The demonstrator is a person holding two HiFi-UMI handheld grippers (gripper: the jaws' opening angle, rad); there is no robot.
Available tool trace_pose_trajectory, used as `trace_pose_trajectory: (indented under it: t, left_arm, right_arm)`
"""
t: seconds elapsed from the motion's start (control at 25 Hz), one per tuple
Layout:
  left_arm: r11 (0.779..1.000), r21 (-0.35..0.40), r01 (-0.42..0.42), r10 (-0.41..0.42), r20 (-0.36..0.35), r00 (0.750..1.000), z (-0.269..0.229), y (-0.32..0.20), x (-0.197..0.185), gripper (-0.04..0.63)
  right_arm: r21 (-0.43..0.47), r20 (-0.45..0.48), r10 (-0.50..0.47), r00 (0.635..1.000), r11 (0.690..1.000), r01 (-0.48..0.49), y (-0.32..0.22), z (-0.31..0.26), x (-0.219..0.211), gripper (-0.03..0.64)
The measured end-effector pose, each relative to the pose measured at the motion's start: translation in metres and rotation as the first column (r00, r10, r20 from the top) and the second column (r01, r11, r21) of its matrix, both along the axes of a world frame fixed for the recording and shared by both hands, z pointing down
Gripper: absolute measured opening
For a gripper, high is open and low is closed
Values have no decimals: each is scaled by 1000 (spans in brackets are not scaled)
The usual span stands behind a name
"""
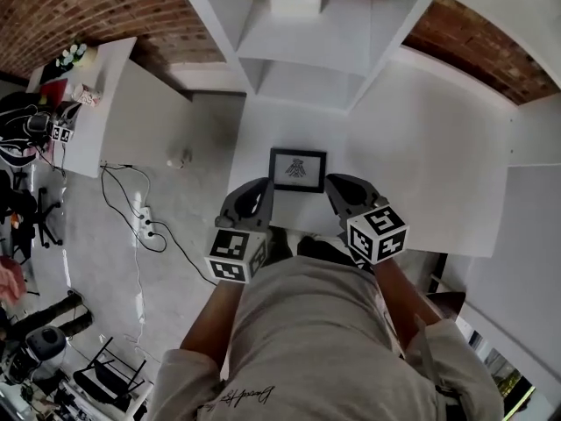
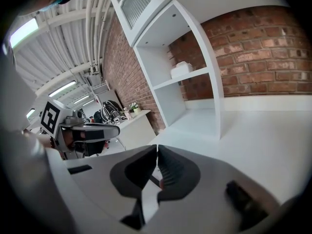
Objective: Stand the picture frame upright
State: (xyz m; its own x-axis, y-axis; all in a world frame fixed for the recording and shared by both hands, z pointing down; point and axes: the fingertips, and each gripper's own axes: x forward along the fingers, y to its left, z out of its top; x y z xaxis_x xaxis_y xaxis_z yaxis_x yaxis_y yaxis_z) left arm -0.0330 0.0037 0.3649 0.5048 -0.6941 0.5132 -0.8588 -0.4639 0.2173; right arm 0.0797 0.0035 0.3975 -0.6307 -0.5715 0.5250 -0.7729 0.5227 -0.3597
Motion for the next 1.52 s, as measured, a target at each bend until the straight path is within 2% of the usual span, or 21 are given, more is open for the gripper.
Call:
trace_pose_trajectory:
  t: [0.24,0.48,0.76,1.0,1.16,1.2,1.52]
  left_arm:
    - [997,-58,-46,47,15,999,36,-16,-9,20]
    - [987,-151,-58,56,-16,998,73,-29,-18,21]
    - [974,-211,-85,89,10,996,110,-39,-21,21]
    - [959,-267,-90,98,16,995,139,-43,-18,23]
    - [948,-306,-87,95,14,995,155,-45,-15,70]
    - [946,-313,-86,96,17,995,159,-46,-15,76]
    - [921,-380,-87,109,38,993,185,-51,-12,125]
  right_arm:
    - [-31,-63,52,997,998,-54,-13,30,2,29]
    - [-83,-103,91,991,992,-99,-20,64,1,29]
    - [-125,-148,131,980,981,-149,-33,97,6,31]
    - [-166,-173,126,977,974,-155,-37,125,11,32]
    - [-203,-185,128,974,965,-165,-37,141,15,45]
    - [-210,-187,133,973,963,-172,-37,144,16,68]
    - [-249,-184,141,973,951,-185,-40,157,14,98]
